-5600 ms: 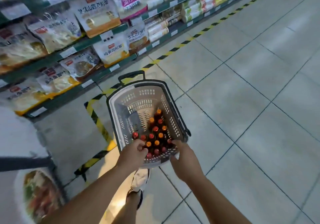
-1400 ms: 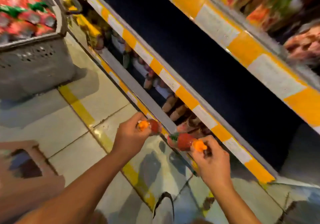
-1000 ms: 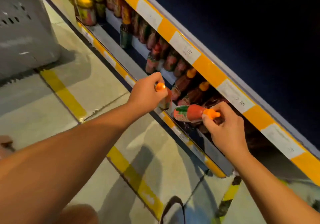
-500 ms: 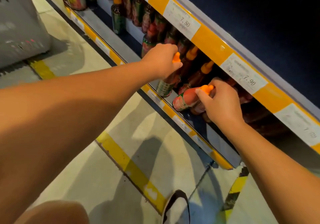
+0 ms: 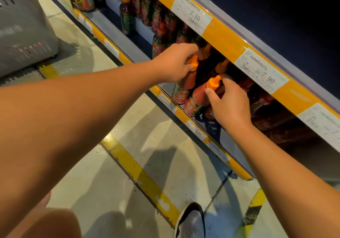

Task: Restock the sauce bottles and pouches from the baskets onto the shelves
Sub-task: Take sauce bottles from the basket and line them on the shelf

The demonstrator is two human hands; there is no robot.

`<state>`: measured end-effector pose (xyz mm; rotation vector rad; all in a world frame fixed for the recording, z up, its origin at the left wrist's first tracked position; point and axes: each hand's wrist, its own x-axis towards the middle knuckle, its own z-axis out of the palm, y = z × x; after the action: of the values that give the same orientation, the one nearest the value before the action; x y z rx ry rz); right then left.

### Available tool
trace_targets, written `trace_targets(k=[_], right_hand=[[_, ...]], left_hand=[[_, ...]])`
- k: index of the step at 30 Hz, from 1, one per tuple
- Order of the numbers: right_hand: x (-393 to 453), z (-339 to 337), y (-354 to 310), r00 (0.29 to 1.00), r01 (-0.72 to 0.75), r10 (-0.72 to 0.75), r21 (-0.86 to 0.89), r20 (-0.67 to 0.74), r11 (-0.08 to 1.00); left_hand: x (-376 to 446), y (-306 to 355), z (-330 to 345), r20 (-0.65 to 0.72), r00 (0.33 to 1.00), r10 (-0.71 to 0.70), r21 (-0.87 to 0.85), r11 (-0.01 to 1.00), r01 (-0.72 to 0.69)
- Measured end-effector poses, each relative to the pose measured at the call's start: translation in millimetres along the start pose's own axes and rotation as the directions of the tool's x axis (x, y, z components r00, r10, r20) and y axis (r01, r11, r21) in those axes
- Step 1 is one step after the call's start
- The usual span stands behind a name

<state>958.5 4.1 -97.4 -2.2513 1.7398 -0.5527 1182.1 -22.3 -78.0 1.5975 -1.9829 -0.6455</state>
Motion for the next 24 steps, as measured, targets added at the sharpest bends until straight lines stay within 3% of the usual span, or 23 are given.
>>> trace_targets(k=[6,9,14,18,24], right_hand=[[-14.0,16.7,3.5,0.990,-0.134,0.126,0.129,0.070,0.983],[-17.5,24.3,2.7,0.985,-0.165,0.158,0.129,0.066,0.978],[-16.2,29.7,4.7,0.986,-0.156,0.154,0.039,0.060,0.987],[-9.5,25.4,10.6,0.992,-0.093,0.098,-0.067,0.074,0.993],[-13.8,42.5,11.6,0.952,-0.270,0.254,0.078,0.173,0.960]], left_hand=[[-7.2,1.4,30.9,-0.120,0.982,-0.149,-0.004,0.989,0.150],[-7.6,-2.5,38.0,-0.167,0.974,-0.152,0.011,0.988,0.156],[-11.2,-17.3,32.4,-0.142,0.986,-0.084,-0.102,0.992,0.070],[-21.8,-24.5,45.4,-0.139,0.983,-0.120,-0.194,0.977,0.091],[-29.8,-39.2,78.1,-0.091,0.967,-0.238,-0.191,0.957,0.217]])
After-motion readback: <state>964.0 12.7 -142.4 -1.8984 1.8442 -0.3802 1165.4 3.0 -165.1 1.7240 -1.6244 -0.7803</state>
